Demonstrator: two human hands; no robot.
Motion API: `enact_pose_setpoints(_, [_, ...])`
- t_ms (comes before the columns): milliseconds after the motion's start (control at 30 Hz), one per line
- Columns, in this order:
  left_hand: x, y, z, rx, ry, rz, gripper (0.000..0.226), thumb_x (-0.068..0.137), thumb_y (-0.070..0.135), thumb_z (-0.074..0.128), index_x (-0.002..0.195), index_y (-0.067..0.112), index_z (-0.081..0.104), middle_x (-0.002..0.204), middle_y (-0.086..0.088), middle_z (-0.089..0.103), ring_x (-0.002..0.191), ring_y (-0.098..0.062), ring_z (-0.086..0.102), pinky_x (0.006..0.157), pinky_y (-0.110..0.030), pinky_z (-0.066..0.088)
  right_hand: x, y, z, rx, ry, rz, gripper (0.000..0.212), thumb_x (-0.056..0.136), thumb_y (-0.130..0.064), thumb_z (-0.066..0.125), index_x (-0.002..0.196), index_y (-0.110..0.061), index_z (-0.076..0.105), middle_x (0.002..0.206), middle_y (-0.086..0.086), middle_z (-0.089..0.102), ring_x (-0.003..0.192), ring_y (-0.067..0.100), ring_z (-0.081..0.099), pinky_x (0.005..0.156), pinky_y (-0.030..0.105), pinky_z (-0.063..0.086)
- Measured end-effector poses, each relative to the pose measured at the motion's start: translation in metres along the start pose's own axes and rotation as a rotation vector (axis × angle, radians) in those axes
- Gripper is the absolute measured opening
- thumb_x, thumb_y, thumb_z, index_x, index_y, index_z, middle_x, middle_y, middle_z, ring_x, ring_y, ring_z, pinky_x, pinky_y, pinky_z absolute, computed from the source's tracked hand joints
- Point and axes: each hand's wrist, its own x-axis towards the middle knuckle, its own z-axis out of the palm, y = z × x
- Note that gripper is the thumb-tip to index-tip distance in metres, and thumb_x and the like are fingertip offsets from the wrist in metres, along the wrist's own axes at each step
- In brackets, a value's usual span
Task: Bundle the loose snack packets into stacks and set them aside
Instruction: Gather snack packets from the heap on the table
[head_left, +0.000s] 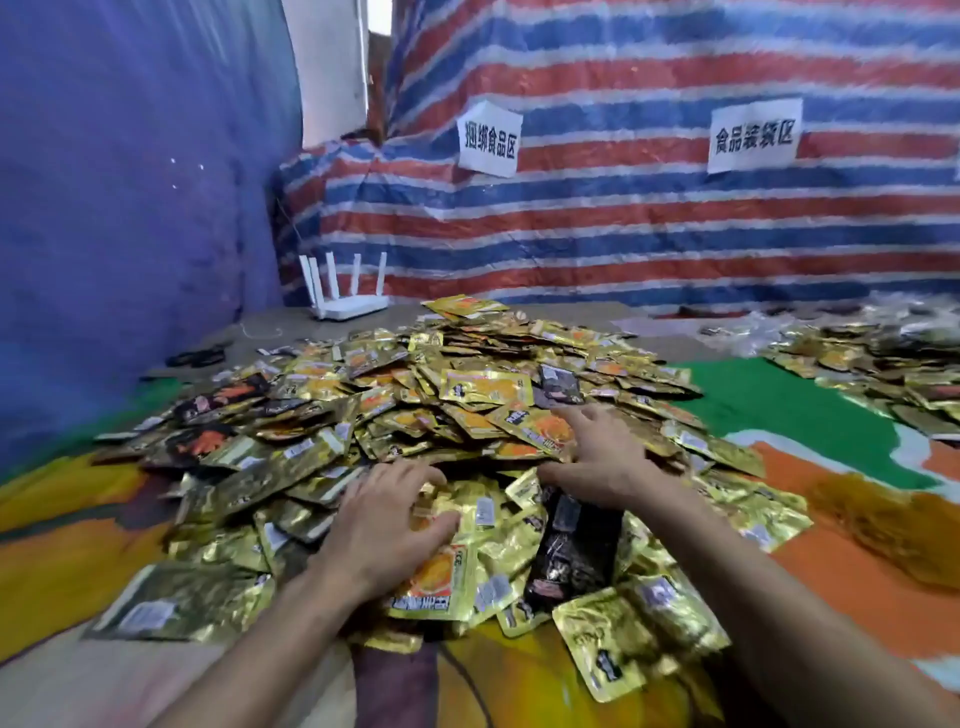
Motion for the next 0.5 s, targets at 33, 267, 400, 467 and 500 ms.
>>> enact_pose_setpoints(33, [-0.001,0.004,-0.005,-0.042,0.004,-0.021,0.044,0.091,0.058,0.057,0.13,0.038,0.052,0.132,0.016,0.051,0.128,-0.009,0.044,0.111,-0.033,0.031,0.0,0.001,0.0,-0.027,-0.01,0.003,0.078,0.085,-0.046,0.068,0.153,-0.033,0.032,0.157,0.005,0.033,0.144,0.029,0.03,0.116,0.054,0.029])
enact_pose_setpoints(267, [0.041,0.036,-0.02,0.112,0.077,-0.083,0.084,0.085,0.034,0.069,0.155,0.041,0.023,0.161,0.004,0.022,0.15,-0.021,0.019,0.122,-0.046,0.017,0.006,-0.017,0.0,-0.106,0.014,0.011,0.053,0.086,-0.036,0.057,0.139,-0.037,0.054,0.139,0.011,0.046,0.138,0.033,0.036,0.113,0.059,0.028])
enact_pose_setpoints(400, [0.074,0.036,-0.017,0.116,-0.143,-0.083,0.083,0.089,0.034,0.066,0.155,0.047,0.019,0.165,0.009,0.02,0.15,-0.022,0.024,0.121,-0.05,0.026,0.005,-0.013,-0.002,-0.085,0.153,-0.136,0.036,0.088,-0.019,0.058,0.12,-0.03,0.069,0.111,0.003,0.066,0.11,0.027,0.063,0.087,0.04,0.052])
enact_pose_setpoints(467, [0.083,0.032,-0.017,0.129,-0.172,-0.069,0.059,0.091,0.033,0.064,0.145,0.045,0.043,0.15,0.009,0.048,0.136,-0.02,0.047,0.109,-0.041,0.042,0.008,-0.004,-0.01,-0.046,0.203,-0.147,0.025,0.092,-0.023,0.059,0.112,-0.032,0.071,0.099,0.0,0.072,0.096,0.025,0.068,0.07,0.032,0.048])
enact_pose_setpoints(500, [0.086,0.028,-0.018,0.146,-0.148,-0.057,0.043,0.093,0.032,0.062,0.134,0.043,0.054,0.138,0.008,0.059,0.125,-0.02,0.055,0.1,-0.038,0.048,0.011,0.0,-0.016,0.0,0.228,-0.148,0.021,0.094,-0.026,0.059,0.11,-0.035,0.072,0.094,-0.001,0.073,0.089,0.023,0.069,0.066,0.031,0.047])
